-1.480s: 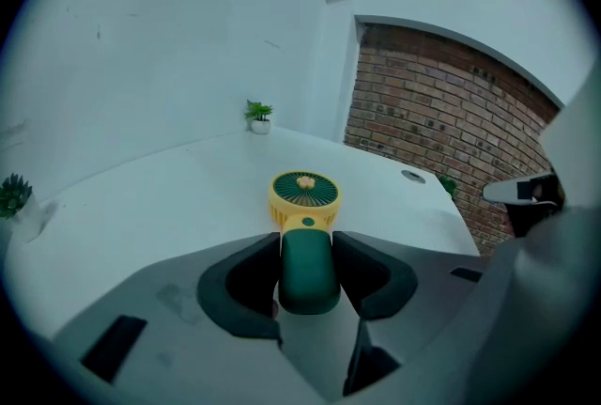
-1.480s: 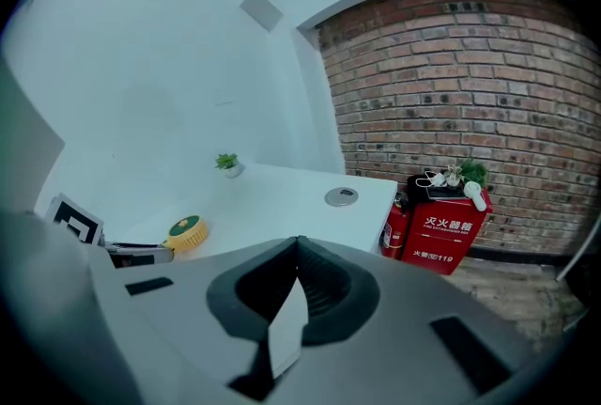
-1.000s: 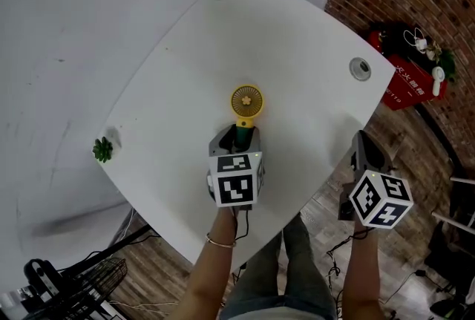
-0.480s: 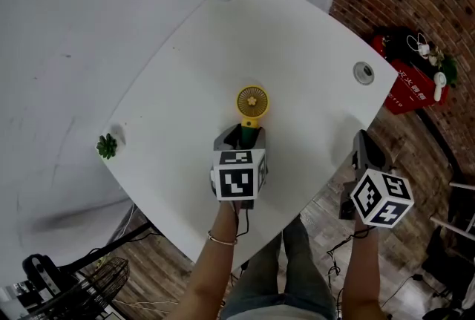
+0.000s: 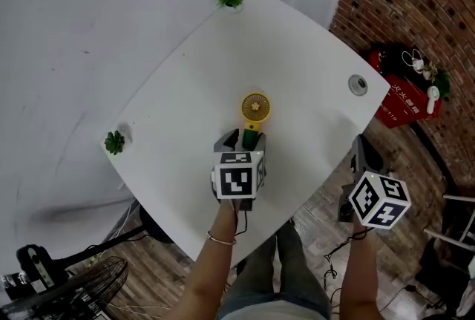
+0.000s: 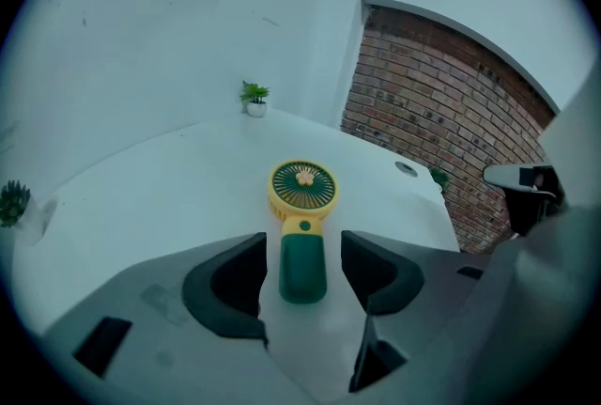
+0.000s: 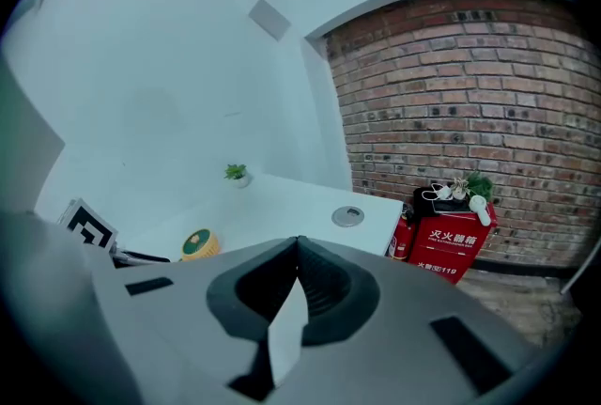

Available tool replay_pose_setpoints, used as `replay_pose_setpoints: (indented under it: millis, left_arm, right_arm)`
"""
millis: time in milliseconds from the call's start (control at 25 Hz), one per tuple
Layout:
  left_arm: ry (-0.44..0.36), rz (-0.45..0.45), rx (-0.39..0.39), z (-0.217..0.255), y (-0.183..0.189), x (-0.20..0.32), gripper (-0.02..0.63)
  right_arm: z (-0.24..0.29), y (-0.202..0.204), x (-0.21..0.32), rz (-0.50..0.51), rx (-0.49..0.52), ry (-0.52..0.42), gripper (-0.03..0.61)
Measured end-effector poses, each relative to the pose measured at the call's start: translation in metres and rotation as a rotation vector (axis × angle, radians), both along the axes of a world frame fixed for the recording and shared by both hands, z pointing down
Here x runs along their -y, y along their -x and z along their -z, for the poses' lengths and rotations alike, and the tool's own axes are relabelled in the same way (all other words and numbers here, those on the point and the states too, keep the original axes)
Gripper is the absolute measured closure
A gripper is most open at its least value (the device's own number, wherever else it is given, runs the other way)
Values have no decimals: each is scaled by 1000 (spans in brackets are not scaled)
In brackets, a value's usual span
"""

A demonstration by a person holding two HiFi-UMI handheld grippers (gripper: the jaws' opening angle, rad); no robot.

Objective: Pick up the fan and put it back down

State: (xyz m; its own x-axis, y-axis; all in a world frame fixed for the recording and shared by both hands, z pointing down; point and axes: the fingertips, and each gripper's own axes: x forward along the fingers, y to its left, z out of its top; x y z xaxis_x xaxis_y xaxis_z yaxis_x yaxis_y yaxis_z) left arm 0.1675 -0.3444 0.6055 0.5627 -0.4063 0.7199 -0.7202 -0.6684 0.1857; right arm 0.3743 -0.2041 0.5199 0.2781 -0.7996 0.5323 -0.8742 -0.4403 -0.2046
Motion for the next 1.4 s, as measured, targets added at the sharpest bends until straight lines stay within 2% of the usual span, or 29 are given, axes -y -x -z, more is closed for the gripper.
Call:
replay_pose_setpoints:
  millis: [280,560,840,1000,1200,1320,1400]
  left_arm:
    - [-38,40,-43,46,19,-7,379]
    - [-123,110,-106,110,47,-3,379]
    - [-230,233,-237,195,95,-9,379]
    - [-330,306,-296,241,125,-14,391]
    - [-498,420,-347,302,165,-17,518]
    - [-630,509,-400,341,194,-23,585]
    - [-708,552,-439,366,212,-28,600]
  right_arm:
    - [39,11,-5,30,-23,-42,578]
    - [87,15,1,93,-79,-92,578]
    - [135,31,15,178,-83,-167,578]
    - [170,52,25,238,-100,-239,578]
    - [222,70,35,300,-150,-342,578]
    - [250,77,36,323,-174,-401,578]
    - [269,79,34,333,-204,-440,578]
